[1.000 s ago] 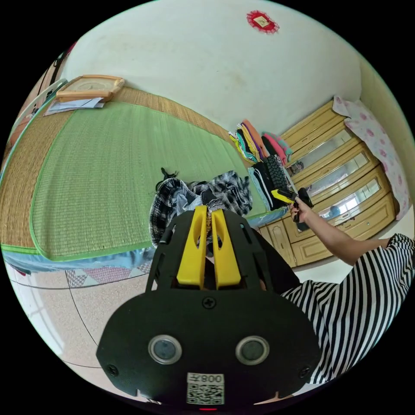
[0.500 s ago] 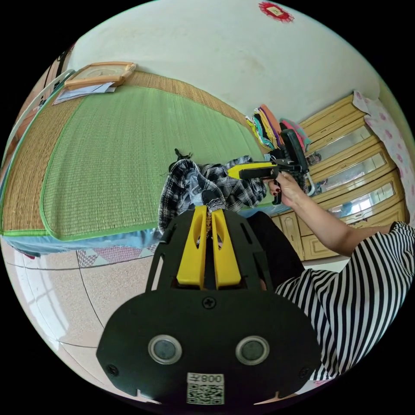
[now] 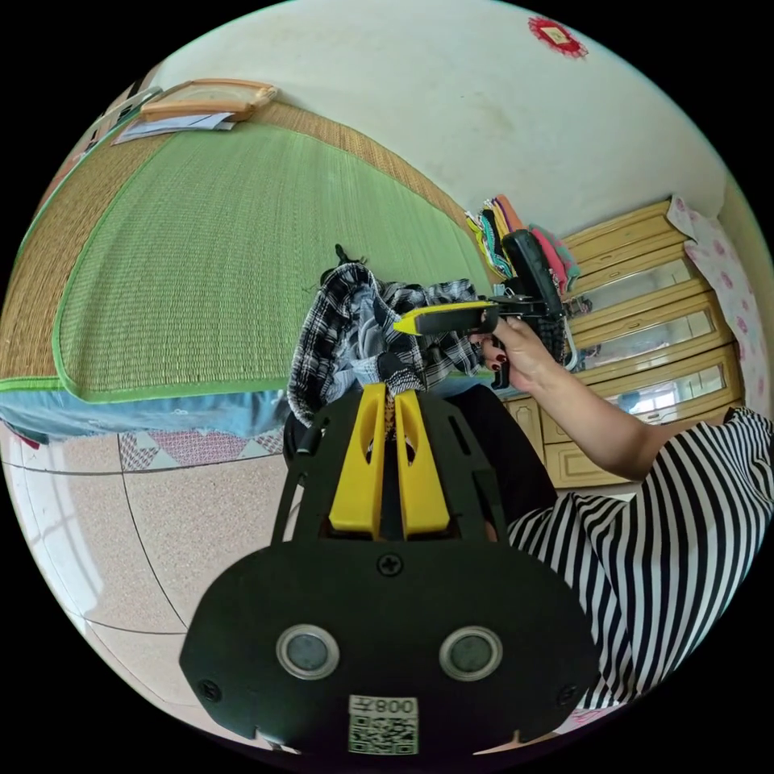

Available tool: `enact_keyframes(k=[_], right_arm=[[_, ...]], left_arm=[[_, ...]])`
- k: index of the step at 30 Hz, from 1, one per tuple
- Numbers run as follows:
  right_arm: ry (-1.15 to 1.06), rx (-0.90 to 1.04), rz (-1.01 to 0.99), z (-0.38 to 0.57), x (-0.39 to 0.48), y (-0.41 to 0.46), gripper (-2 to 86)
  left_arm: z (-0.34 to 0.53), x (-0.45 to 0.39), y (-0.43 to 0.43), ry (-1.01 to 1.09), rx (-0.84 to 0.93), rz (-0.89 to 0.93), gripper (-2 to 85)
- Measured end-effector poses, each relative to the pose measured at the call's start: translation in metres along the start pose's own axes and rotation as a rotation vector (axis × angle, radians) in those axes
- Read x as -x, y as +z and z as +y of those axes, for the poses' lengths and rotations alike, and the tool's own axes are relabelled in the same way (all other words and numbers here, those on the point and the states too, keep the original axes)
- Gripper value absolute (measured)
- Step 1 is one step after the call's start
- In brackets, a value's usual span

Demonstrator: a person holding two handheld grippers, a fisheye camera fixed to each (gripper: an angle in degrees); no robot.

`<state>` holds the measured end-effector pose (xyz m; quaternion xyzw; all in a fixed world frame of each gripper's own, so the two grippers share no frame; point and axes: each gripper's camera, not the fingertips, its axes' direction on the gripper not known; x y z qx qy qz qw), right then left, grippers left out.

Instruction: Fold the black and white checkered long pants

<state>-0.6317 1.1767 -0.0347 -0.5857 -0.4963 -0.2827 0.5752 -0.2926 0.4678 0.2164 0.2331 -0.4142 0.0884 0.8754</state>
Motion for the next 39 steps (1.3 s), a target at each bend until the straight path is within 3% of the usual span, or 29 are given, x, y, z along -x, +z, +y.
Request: enact_keyframes(k=[4, 7, 15, 19, 23, 28, 30, 34, 39], right_arm=[[0.004, 0.087, 0.090, -0.003, 0.015, 0.004, 2.2], [0.007, 0.043, 0.061, 0.015, 0.018, -0.026, 1.4], [0.022, -0.069, 0.020, 0.076, 0.028, -0.095, 1.4], [0.029, -0.097, 0.009, 0.098, 0.037, -0.115, 1.4], [0.039, -0.131, 0.000, 0.122, 0.041, -0.137, 1.4], [0.114, -0.192, -0.012, 0.158, 0.021, -0.175, 1.4], [0.158, -0.246, -0.015, 0.174, 0.004, -0.205, 1.4], [0.242, -0.569, -0.023, 0.232, -0.029, -0.351, 1.4], [0.108, -1.021, 0.198, 0.345, 0.056, -0.554, 1.3]], left_arm=[[-0.001, 0.001, -0.011, -0.002, 0.028, -0.002, 1.9], [0.003, 0.002, -0.027, 0.003, 0.065, -0.040, 2.2], [-0.017, 0.025, -0.078, -0.108, -0.091, 0.036, 3.9], [-0.066, 0.022, -0.060, -0.070, 0.063, -0.016, 5.9], [-0.097, 0.011, -0.048, -0.020, 0.246, -0.208, 3.0], [-0.130, -0.018, -0.080, 0.045, 0.223, -0.181, 1.4], [-0.156, -0.037, -0.094, 0.102, 0.201, -0.180, 1.1], [-0.256, -0.114, -0.127, 0.309, 0.068, -0.131, 0.9], [-0.357, -0.286, -0.203, 0.760, -0.162, -0.094, 0.9]])
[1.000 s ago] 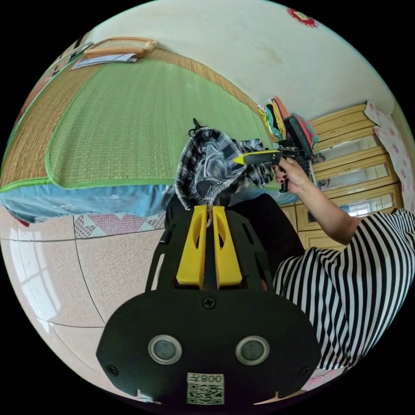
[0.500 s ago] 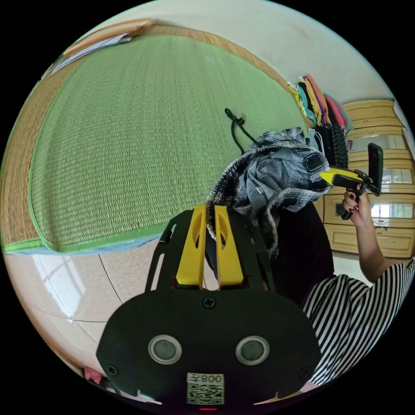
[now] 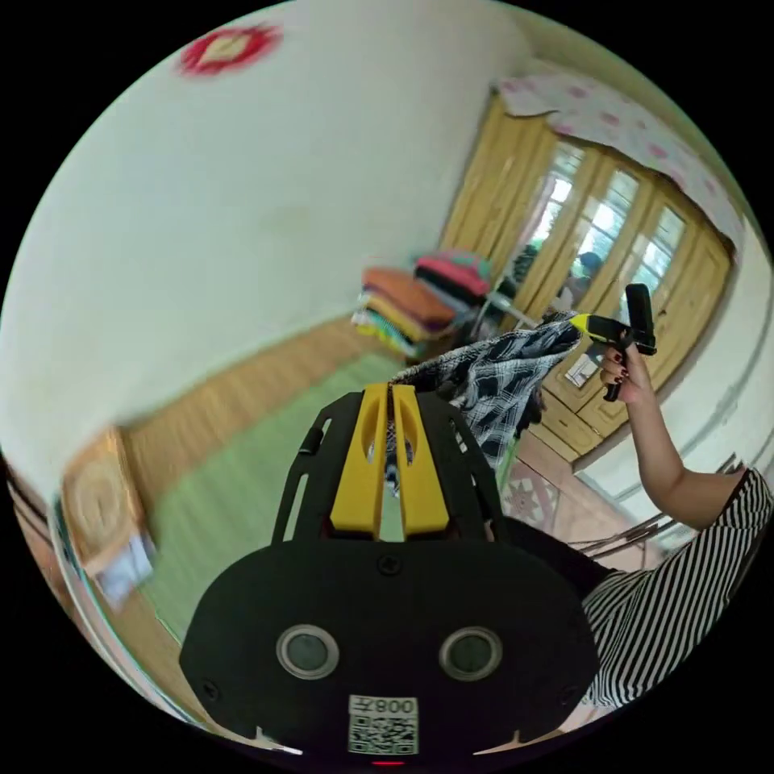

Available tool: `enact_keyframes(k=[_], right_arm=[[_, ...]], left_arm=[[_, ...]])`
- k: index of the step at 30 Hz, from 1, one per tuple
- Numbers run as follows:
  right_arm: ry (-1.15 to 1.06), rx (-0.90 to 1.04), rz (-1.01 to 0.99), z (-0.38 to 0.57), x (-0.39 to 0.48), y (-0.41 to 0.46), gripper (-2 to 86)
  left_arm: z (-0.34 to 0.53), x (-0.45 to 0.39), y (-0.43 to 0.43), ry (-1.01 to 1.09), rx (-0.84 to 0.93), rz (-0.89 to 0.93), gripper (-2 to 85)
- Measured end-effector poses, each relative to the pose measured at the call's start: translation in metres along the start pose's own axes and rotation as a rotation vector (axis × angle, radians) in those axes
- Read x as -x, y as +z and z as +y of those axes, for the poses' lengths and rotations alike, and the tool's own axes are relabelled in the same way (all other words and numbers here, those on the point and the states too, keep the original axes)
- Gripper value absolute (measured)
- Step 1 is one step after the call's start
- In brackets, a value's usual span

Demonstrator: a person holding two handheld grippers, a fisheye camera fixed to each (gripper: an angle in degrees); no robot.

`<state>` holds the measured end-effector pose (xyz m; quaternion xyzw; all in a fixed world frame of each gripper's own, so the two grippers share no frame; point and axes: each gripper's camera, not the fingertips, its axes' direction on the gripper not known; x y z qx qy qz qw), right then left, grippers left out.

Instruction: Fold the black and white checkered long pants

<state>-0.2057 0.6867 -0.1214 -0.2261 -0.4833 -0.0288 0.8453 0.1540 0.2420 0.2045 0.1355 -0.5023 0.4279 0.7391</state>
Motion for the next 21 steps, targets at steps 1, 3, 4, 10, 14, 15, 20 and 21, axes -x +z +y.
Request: enact_keyframes(k=[1, 3, 4, 10, 14, 15, 20, 21], right_arm=[[-0.075, -0.081, 0.054, -0.012, 0.029, -0.045, 1.3], [-0.181, -0.165, 0.084, -0.017, 0.073, -0.095, 1.3], [-0.241, -0.193, 0.099, -0.014, 0.101, -0.115, 1.2], [-0.330, -0.036, -0.074, 0.037, 0.169, -0.047, 1.1], [-0.204, 0.287, -0.339, 0.095, 0.174, 0.123, 1.0], [-0.178, 0.320, -0.368, 0.105, 0.175, 0.149, 1.0], [-0.064, 0.657, -0.528, 0.184, 0.202, 0.347, 1.0], [-0.070, 0.679, -0.529, 0.189, 0.208, 0.361, 1.0]], left_arm=[[-0.039, -0.018, -0.024, 0.099, -0.070, -0.015, 0.8], [-0.083, -0.044, -0.059, 0.225, -0.156, -0.056, 0.9], [-0.103, -0.057, -0.079, 0.284, -0.197, -0.082, 0.9], [-0.114, -0.051, -0.114, 0.314, -0.087, -0.167, 0.8], [-0.071, 0.003, -0.097, 0.165, 0.171, -0.226, 0.7], [-0.063, 0.012, -0.094, 0.143, 0.209, -0.238, 0.7], [0.001, 0.084, -0.071, -0.097, 0.504, -0.275, 0.5], [0.006, 0.090, -0.070, -0.115, 0.525, -0.287, 0.5]])
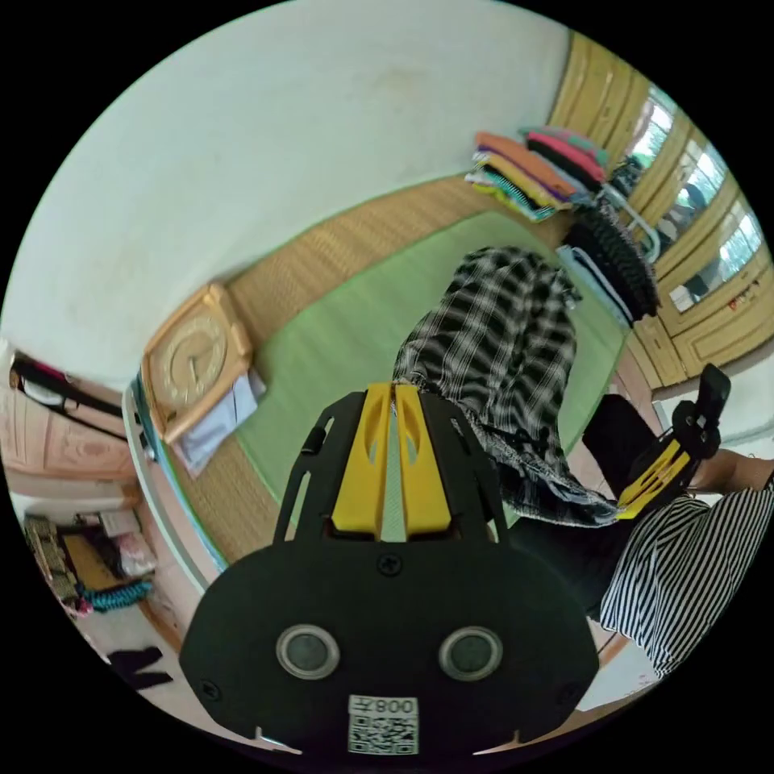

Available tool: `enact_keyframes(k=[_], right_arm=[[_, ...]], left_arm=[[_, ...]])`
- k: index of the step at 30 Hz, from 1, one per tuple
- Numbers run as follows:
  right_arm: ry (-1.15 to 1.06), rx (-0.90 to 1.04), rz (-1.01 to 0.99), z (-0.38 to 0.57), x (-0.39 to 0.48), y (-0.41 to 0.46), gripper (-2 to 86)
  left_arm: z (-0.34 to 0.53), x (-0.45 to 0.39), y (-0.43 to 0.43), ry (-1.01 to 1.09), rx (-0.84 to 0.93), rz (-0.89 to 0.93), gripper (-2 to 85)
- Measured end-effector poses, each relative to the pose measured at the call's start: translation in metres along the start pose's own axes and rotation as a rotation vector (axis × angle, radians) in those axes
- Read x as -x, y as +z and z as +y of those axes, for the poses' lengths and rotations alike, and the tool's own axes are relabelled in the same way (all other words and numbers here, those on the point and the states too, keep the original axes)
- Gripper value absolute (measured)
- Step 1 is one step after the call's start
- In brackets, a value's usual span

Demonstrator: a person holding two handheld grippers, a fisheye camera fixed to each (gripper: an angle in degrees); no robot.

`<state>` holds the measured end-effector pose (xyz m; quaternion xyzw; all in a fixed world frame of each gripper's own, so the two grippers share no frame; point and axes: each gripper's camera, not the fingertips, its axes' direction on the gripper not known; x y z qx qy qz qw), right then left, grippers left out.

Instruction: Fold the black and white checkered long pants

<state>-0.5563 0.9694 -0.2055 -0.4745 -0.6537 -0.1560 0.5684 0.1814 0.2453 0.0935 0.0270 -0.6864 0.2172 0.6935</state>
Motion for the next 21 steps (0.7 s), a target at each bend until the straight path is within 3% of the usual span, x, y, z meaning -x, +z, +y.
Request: enact_keyframes(k=[5, 12, 17, 21], right_arm=[[-0.096, 0.153, -0.008, -0.052, 0.002, 0.106, 1.3], [-0.235, 0.240, -0.026, -0.114, 0.012, 0.211, 2.7], [-0.314, 0.389, -0.010, -0.142, 0.005, 0.310, 4.5], [-0.318, 0.529, -0.077, -0.133, -0.002, 0.375, 4.4]], left_arm=[[0.011, 0.036, 0.030, -0.078, 0.190, -0.058, 0.4], [0.009, 0.077, 0.032, -0.133, 0.274, -0.146, 0.7], [0.027, 0.117, 0.044, -0.283, 0.332, -0.203, 0.8], [0.051, 0.136, 0.064, -0.402, 0.403, -0.118, 1.1]])
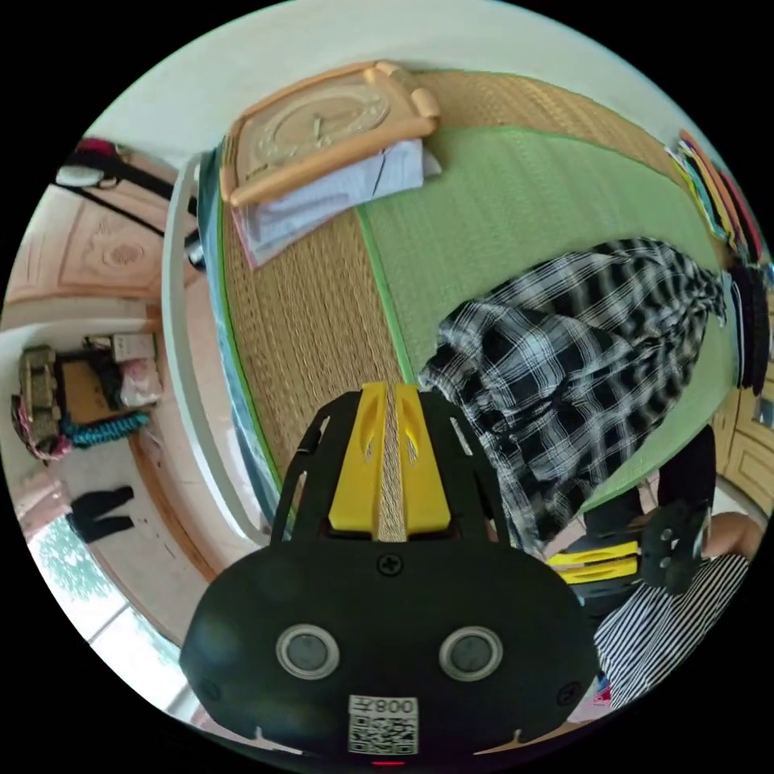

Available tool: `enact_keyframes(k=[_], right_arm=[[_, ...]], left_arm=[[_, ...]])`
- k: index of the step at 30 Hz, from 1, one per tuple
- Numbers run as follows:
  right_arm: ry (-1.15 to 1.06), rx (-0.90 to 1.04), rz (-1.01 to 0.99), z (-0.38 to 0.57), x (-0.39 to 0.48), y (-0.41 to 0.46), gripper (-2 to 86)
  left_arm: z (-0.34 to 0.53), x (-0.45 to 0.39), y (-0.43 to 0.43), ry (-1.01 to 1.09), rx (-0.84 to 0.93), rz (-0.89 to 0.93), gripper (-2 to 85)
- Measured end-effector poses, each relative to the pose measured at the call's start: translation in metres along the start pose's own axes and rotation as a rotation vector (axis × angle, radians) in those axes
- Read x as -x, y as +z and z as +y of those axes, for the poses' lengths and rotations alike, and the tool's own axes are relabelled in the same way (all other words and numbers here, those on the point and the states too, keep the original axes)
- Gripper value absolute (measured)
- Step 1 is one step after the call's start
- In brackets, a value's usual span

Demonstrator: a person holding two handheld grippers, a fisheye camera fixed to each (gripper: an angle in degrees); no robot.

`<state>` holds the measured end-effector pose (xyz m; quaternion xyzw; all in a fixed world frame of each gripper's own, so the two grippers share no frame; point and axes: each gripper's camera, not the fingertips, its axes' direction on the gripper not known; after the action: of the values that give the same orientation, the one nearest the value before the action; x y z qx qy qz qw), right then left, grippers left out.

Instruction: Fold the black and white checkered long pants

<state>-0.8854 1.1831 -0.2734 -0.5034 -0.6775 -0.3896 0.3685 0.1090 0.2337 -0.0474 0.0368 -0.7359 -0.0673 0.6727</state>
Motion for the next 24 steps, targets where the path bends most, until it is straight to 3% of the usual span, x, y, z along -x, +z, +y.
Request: enact_keyframes(k=[5, 8, 17, 24], right_arm=[[-0.010, -0.031, -0.097, 0.021, -0.008, 0.023, 4.3], [0.097, -0.092, -0.011, 0.071, -0.043, 0.001, 4.0], [0.821, -0.383, 0.332, 0.332, -0.153, -0.105, 4.6], [1.132, -0.535, 0.526, 0.472, -0.170, -0.139, 7.0]], left_arm=[[0.024, -0.020, 0.033, 0.013, -0.131, 0.455, 1.2], [0.034, -0.055, 0.061, 0.060, -0.098, 0.543, 1.1], [0.040, -0.077, 0.087, -0.019, -0.167, 0.547, 0.5], [0.012, -0.128, 0.063, 0.120, -0.242, 0.645, 2.0]])
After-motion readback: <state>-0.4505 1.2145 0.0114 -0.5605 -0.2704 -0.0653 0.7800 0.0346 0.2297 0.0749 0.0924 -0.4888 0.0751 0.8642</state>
